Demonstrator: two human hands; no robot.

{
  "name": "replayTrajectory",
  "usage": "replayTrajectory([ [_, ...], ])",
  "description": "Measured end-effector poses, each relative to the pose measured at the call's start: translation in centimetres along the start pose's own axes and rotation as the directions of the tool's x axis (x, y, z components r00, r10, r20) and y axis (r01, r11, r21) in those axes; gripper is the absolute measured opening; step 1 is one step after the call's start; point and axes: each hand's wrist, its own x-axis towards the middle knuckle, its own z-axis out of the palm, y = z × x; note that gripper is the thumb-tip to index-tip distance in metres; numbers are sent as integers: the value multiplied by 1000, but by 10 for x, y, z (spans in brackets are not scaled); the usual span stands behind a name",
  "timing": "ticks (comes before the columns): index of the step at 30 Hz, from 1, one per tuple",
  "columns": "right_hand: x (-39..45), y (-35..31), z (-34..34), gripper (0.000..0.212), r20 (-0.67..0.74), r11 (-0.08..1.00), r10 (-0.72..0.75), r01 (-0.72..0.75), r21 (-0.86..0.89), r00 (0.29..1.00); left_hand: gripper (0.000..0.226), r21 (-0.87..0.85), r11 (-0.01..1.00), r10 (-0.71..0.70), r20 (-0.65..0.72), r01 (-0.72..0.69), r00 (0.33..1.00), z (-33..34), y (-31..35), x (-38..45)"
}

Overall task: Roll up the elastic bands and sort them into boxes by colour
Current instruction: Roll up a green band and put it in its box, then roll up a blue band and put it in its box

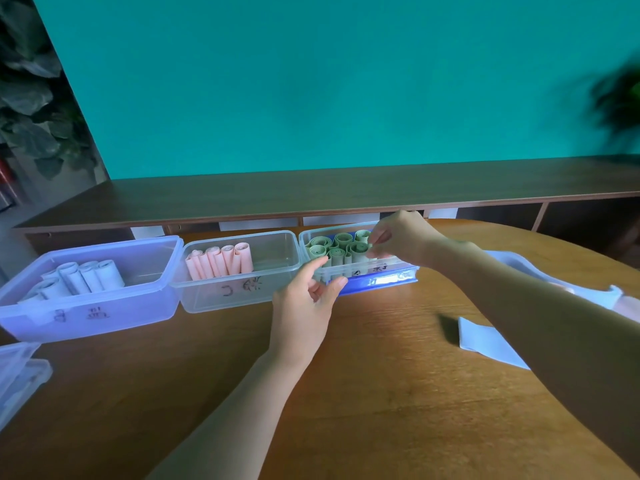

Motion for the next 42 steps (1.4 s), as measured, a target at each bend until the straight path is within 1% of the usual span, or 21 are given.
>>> replayTrajectory([
  [5,-12,4,-2,27,-49,1000,13,-13,7,999,51,12,1000,21,-11,-21,1000,-4,6,-11],
  [9,-21,0,-7,14,-119,999,-15,19,38,993,51,6,1000,30,-1,-30,1000,-5,10,-17],
  [13,-38,-7,-16,7,-194,996,-60,72,55,979,49,19,999,51,-15,-50,999,-6,12,-20],
  [16,-59,-7,-22,5,-222,996,-51,67,66,974,47,29,997,67,-33,-66,997,-4,17,-24],
  [19,-93,0,-25,5,-231,998,-22,36,58,973,44,9,997,73,-23,-72,997,5,28,-34],
  [22,-136,16,-23,3,-204,991,44,-17,130,978,41,-66,998,-14,66,18,998,21,49,-49],
  [25,-180,39,-15,4,-220,989,90,-60,139,971,39,-77,994,-60,246,81,967,46,71,-66],
  [27,-207,53,-8,7,-266,985,123,-86,149,956,37,-57,997,-36,330,59,943,64,81,-74],
  [30,-244,64,1,6,-328,978,167,-113,176,930,31,15,1000,-16,390,11,920,88,92,-79],
  [32,-259,68,2,11,-382,968,200,-122,220,902,28,87,996,-60,408,27,911,100,98,-78],
  [34,-264,71,1,19,-396,952,243,-139,273,885,22,141,989,-98,408,44,908,106,103,-77],
  [35,-265,71,2,19,-394,948,253,-146,282,884,19,151,987,-114,403,57,908,108,105,-76],
  [37,-264,71,5,15,-391,947,259,-153,281,883,15,107,988,-140,384,107,913,110,107,-75],
  [42,-267,65,8,11,-386,949,263,-164,269,884,17,-20,977,-195,333,213,923,103,110,-80],
])
